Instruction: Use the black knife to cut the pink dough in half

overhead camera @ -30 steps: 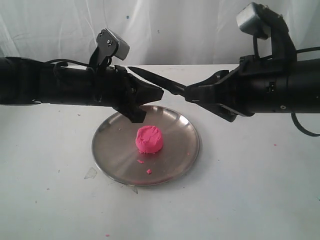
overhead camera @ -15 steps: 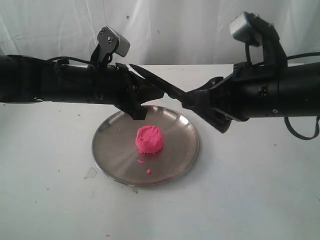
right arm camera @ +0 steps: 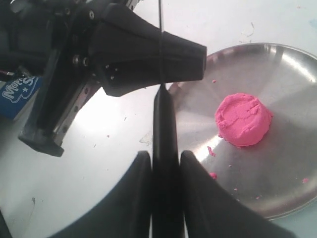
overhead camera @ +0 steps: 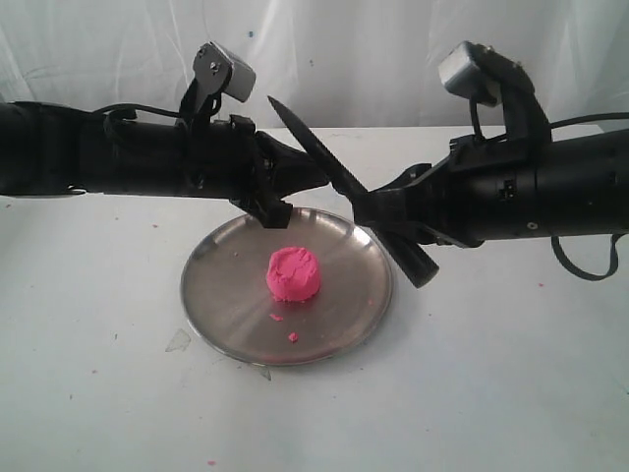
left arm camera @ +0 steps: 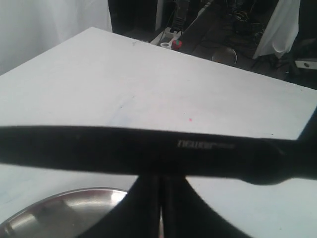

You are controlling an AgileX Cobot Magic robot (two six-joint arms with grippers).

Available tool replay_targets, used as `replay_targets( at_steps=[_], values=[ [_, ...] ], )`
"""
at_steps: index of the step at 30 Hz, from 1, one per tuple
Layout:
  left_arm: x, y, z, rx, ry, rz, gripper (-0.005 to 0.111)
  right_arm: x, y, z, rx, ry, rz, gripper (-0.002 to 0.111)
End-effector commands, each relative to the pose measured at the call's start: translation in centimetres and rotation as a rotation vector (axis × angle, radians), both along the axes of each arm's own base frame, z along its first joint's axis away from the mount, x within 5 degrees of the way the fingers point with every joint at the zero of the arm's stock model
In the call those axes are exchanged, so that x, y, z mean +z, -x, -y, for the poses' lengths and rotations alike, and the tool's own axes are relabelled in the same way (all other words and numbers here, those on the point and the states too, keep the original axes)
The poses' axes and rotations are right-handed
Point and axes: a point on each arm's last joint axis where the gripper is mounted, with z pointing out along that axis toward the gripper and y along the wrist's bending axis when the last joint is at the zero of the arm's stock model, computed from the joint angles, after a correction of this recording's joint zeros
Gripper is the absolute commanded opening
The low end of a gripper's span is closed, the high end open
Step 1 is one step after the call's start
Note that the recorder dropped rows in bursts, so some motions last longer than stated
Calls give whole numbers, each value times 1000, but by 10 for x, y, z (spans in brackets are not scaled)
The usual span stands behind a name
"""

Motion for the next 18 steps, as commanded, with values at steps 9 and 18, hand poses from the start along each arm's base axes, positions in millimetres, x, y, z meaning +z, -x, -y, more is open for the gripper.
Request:
replay_targets(
  at_steps=[9,18],
  values=[
    [16,9,2,-22,43,-38,0,4,0,-2,12,-19,8,5],
    [15,13,4,-59,55,-81,0,7,-1,-4,11,-66,21,0]
  ],
)
